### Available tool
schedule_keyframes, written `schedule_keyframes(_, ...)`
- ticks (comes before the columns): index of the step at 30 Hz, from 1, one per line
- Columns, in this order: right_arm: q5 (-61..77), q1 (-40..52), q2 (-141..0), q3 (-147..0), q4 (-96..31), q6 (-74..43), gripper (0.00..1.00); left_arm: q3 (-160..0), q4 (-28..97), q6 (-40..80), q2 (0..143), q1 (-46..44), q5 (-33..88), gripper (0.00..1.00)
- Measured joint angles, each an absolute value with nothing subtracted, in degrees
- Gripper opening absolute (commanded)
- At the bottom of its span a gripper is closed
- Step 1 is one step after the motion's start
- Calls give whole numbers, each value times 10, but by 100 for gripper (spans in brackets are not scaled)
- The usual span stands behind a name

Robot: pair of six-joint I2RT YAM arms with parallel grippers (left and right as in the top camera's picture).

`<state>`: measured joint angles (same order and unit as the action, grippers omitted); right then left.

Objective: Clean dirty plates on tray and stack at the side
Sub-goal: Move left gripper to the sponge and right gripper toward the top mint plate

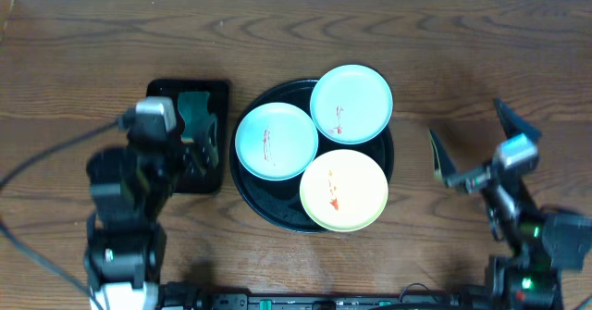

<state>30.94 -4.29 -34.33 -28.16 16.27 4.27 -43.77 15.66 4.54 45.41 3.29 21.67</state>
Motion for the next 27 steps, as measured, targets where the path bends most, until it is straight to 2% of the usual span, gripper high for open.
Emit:
schedule_keyframes(7,347,-43,-523,-428,35,51,99,-596,319,33,606,33,239,80)
schedule_keyframes(17,388,-43,-698,-662,-230,78,99,-812,530,8,717,33,222,81)
schedule_keyframes(21,391,-43,-722,-712,-301,113,99,-842,540,5,727,33,222,81)
schedule_keyframes(27,395,-43,-723,-718,-310,125,99,-843,541,2,727,33,222,80)
